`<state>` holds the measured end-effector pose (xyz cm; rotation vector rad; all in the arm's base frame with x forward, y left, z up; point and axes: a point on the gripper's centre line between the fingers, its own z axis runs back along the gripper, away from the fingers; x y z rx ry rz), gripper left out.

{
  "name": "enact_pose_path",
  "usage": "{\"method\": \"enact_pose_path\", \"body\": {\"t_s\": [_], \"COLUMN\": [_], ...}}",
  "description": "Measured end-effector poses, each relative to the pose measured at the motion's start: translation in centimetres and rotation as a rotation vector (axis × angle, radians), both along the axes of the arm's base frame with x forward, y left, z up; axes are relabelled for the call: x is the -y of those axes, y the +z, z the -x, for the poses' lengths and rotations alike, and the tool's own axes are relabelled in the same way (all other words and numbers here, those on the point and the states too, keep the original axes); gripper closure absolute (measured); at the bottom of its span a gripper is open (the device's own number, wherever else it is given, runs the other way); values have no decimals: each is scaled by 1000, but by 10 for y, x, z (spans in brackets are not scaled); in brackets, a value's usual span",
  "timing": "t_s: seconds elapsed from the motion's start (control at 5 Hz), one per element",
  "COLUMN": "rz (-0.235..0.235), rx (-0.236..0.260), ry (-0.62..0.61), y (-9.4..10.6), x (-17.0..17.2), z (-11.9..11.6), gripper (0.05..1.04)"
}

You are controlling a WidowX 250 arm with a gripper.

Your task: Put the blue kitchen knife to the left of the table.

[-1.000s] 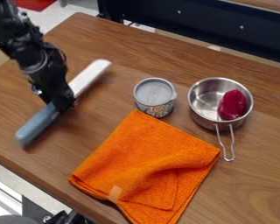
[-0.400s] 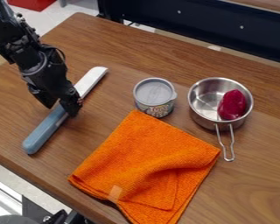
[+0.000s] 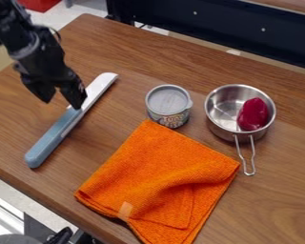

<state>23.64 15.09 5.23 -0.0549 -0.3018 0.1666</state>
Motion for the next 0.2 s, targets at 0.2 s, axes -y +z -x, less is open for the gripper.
{"method": "enact_pose_path", "body": {"t_s": [0.2], "rz": [29], "rx": [-28], "ry": [123], "y": [26], "x": [11], "z": [-2], "gripper": [83]}}
